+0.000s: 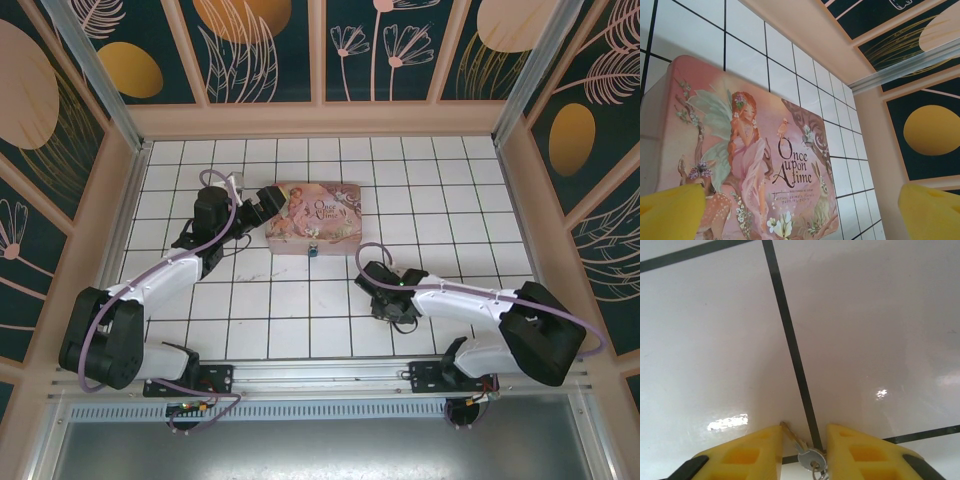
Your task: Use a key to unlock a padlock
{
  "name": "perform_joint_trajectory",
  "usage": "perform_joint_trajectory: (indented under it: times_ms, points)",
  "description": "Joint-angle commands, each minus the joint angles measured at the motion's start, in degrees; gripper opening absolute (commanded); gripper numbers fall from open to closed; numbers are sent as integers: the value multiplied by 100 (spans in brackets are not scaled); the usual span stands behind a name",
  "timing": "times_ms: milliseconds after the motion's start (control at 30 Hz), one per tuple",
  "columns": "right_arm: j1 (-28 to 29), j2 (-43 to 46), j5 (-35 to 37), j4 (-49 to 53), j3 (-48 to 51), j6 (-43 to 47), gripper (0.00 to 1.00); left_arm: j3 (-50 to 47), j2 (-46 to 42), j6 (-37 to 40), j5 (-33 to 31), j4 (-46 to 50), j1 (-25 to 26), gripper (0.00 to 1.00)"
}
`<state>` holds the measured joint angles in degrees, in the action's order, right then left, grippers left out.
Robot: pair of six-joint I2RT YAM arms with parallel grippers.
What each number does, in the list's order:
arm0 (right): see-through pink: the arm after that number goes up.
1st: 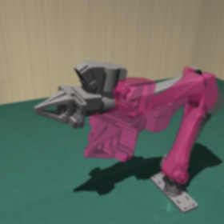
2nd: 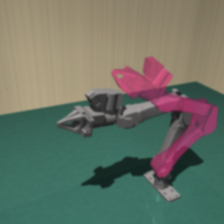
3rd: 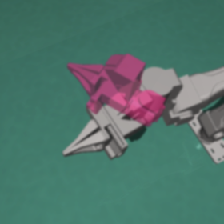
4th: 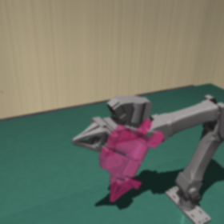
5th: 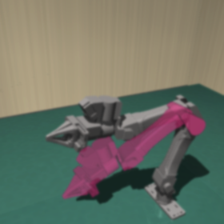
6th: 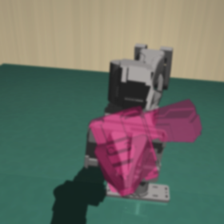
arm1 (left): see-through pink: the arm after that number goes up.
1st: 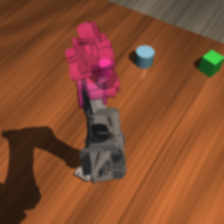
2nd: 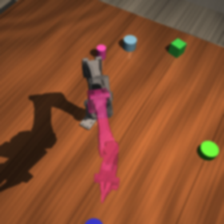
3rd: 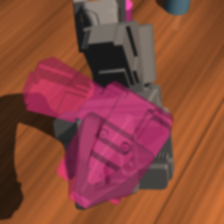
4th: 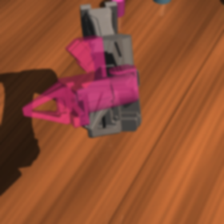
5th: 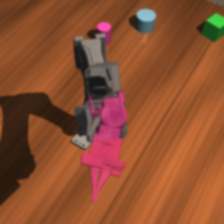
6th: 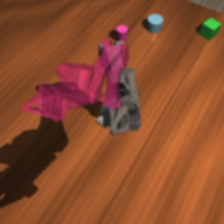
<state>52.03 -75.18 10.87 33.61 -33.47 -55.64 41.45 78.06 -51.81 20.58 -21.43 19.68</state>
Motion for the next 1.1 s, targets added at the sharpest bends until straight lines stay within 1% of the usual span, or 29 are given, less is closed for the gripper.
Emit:
perform_joint_trajectory:
  times_ms: [0, 133, 267, 433, 800, 1067]
  points:
    - [62, -145, -309, -125, 360, -52, 24, -66, 58, -70, 66, -259, 29, 99]
    - [40, -154, -400, -407, 533, -113, 14, -96, 56, -78, 87, -263, 27, 98]
    - [33, -188, -437, -610, 555, -123, 0, -134, 42, -82, 88, -244, 27, 99]
    - [1, -335, -364, -697, 277, 17, 0, -140, 64, -69, 69, -235, 27, 99]
    - [-104, -384, -117, -853, -879, 358, 0, -100, 172, 18, 122, -139, 25, 99]
    - [-154, -399, 13, -986, -1604, 550, 0, -226, 210, -339, 104, -434, 27, 99]
